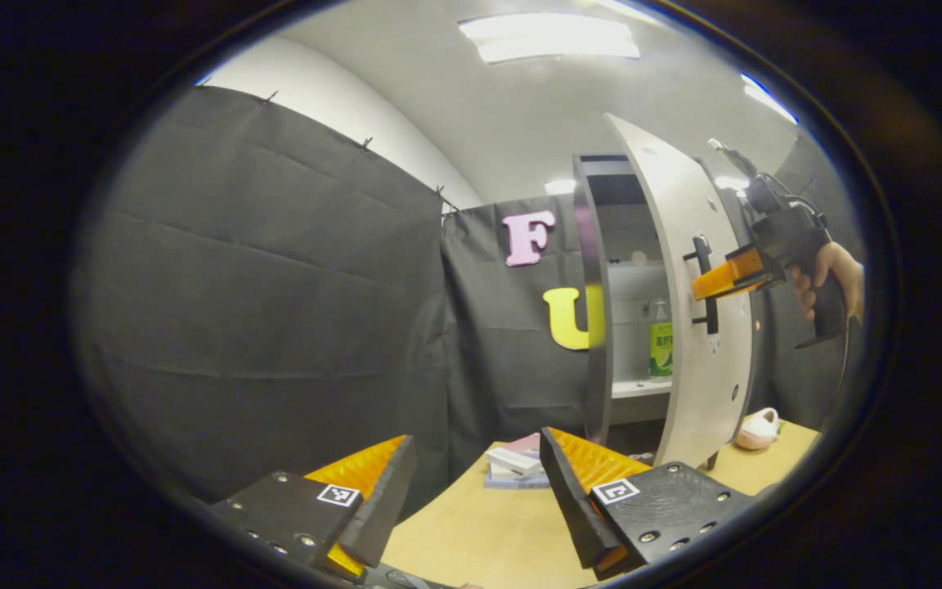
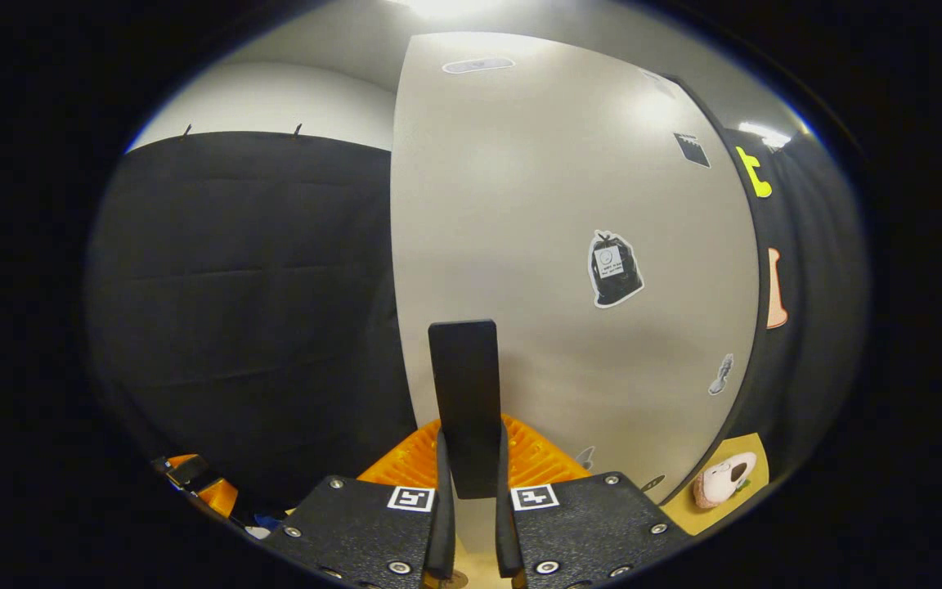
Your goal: Open the cabinet door with the right hand, grasp the bottle in the cabinet with the left hand and place it on the coaster, then close the cabinet door with the right hand.
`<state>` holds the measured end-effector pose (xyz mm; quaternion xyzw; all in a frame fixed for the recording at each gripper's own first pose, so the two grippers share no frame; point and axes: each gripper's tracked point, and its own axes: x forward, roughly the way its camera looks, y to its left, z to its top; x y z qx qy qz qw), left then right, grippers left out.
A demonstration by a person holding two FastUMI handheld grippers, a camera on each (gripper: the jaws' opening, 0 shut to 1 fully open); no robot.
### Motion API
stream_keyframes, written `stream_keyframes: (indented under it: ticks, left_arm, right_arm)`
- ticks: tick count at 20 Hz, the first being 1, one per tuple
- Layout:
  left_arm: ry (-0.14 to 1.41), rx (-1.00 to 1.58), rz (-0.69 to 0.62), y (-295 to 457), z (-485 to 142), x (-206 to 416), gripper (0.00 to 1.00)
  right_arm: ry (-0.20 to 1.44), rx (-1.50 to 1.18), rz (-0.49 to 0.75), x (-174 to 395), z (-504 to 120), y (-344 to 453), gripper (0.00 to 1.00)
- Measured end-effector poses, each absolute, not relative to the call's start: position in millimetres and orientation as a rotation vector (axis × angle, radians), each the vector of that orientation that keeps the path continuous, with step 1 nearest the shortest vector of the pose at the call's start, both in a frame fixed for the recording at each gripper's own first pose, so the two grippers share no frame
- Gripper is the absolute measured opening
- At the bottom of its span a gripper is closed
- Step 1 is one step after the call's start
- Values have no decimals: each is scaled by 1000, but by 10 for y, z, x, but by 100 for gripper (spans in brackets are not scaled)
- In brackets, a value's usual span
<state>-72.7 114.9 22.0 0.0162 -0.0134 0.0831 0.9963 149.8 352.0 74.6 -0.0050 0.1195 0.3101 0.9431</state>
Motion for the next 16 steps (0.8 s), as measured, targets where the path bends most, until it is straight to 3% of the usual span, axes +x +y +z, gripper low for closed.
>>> stream_keyframes:
  ticks: [8,9,16]
  left_arm:
    - [-42,37,49,490,275,-548,87]
    - [-44,36,33,404,271,-528,92]
    - [-60,3,-60,-139,310,-344,87]
  right_arm:
    - [229,0,656,1410,767,3334,20]
    - [224,0,656,1391,775,3310,20]
    - [225,13,642,1229,838,3021,20]
